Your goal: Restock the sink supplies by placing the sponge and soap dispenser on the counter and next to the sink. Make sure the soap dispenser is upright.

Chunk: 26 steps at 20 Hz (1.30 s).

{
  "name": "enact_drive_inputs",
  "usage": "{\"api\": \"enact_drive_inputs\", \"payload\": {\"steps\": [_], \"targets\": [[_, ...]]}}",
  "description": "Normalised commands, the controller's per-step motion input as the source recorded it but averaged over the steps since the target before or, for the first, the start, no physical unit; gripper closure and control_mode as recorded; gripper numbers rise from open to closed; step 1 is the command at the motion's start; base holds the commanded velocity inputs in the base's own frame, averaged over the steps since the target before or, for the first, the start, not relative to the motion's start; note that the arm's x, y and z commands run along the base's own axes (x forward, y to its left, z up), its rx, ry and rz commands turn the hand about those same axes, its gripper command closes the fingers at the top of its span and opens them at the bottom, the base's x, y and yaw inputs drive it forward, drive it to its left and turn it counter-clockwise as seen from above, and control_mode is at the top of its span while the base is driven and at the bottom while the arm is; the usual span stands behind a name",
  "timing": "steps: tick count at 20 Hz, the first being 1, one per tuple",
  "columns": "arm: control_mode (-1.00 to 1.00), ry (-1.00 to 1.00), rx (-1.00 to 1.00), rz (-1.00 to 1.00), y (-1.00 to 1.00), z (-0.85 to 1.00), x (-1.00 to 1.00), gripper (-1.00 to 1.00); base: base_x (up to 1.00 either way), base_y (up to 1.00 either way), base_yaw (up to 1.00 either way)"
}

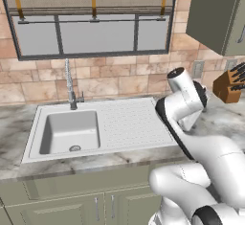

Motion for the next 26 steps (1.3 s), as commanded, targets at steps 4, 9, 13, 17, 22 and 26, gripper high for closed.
{"api": "enact_drive_inputs", "payload": {"steps": [4, 9, 13, 17, 22, 26], "targets": [[-1.0, -0.24, 0.33, -0.02, 0.35, 0.06, -0.6, -1.0, 0.0, 0.0, 0.0], [-1.0, -0.21, 0.34, -0.05, 0.37, 0.06, -0.49, -1.0, 0.0, 0.0, 0.0], [-1.0, -0.17, 0.34, -0.08, 0.41, 0.05, -0.23, -1.0, 0.0, 0.0, 0.0], [-1.0, -0.14, 0.16, -0.06, 0.63, 0.0, -0.19, -1.0, 0.0, 0.0, 0.0], [-1.0, -0.02, 0.09, -0.03, 0.43, 0.0, -0.18, -1.0, 0.0, 0.0, 0.0], [-1.0, 0.0, -0.01, 0.0, 0.01, -0.03, 0.0, -1.0, 0.0, 0.0, 0.0]]}}
